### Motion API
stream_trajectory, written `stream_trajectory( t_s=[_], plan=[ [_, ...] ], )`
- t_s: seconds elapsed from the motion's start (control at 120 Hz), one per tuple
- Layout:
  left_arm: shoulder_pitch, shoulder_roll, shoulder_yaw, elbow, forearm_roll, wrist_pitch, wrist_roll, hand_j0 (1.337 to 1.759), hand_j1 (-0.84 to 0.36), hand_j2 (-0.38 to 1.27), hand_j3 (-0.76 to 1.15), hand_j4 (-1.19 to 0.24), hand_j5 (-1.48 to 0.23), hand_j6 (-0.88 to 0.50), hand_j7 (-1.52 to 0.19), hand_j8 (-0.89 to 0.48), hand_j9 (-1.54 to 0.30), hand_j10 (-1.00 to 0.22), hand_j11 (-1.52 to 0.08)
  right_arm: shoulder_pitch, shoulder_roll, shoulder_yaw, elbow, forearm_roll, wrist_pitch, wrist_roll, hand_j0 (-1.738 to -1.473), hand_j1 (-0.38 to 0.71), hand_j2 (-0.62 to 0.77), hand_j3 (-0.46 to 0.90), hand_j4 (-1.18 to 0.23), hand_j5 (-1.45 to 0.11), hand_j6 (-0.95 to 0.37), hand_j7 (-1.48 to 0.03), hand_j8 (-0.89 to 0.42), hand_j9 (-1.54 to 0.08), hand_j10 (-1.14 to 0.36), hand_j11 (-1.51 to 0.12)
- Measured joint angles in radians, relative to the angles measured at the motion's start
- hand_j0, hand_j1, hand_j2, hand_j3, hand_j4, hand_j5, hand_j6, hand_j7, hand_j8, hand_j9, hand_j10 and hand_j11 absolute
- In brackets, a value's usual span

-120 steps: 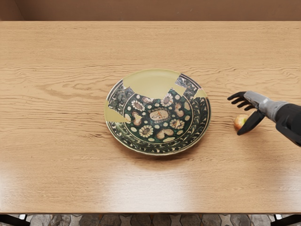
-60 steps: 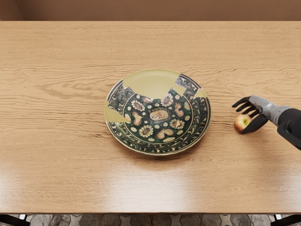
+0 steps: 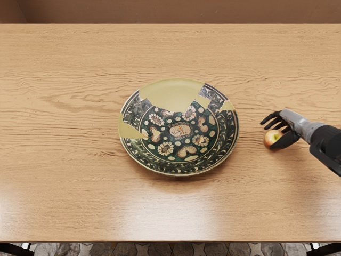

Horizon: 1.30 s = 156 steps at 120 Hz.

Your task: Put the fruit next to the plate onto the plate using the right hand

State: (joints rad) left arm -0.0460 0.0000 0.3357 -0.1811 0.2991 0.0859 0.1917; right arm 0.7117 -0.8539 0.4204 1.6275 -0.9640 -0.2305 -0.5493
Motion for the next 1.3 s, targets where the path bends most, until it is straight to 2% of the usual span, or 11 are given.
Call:
stream_trajectory(
  t_s=[0.208,0.458,0.8,1.117,1.3],
  plan=[
    [0.000,0.000,0.000,0.000,0.000,0.000,0.000,1.658,0.06,0.05,0.00,-0.24,-0.32,-0.24,-0.32,-0.24,-0.32,-0.24,-0.32,0.001,0.005,0.003,0.000,0.002,0.000,0.000,-1.657,0.25,0.06,0.00,-0.52,-0.67,-0.52,-0.67,-0.36,-0.67,-0.40,-0.68],
    [0.000,0.000,0.000,0.000,0.000,0.000,0.000,1.658,0.06,0.05,0.00,-0.24,-0.32,-0.24,-0.32,-0.24,-0.32,-0.24,-0.32,0.008,0.004,0.011,0.000,0.017,0.001,0.000,-1.658,0.23,0.13,0.00,-0.53,-0.70,-0.54,-0.70,-0.40,-0.70,-0.43,-0.70],
    [0.000,0.000,0.000,0.000,0.000,0.000,0.000,1.658,0.06,0.05,0.00,-0.24,-0.32,-0.24,-0.32,-0.24,-0.32,-0.24,-0.32,0.020,0.005,0.061,0.005,0.040,0.014,-0.005,-1.658,0.22,0.12,0.00,-0.53,-0.70,-0.53,-0.69,-0.41,-0.70,-0.45,-0.70],
    [0.000,0.000,0.000,0.000,0.000,0.000,0.000,1.658,0.06,0.05,0.00,-0.24,-0.32,-0.24,-0.32,-0.24,-0.32,-0.24,-0.32,0.091,0.003,0.081,0.018,0.108,0.046,-0.007,-1.658,0.22,0.10,0.00,-0.52,-0.70,-0.53,-0.69,-0.41,-0.69,-0.46,-0.69],
    [0.000,0.000,0.000,0.000,0.000,0.000,0.000,1.658,0.06,0.05,0.00,-0.24,-0.32,-0.24,-0.32,-0.24,-0.32,-0.24,-0.32,0.106,0.001,0.131,0.021,0.139,0.098,-0.007,-1.658,0.22,0.09,0.00,-0.52,-0.70,-0.53,-0.69,-0.40,-0.69,-0.47,-0.69]
  ],
)
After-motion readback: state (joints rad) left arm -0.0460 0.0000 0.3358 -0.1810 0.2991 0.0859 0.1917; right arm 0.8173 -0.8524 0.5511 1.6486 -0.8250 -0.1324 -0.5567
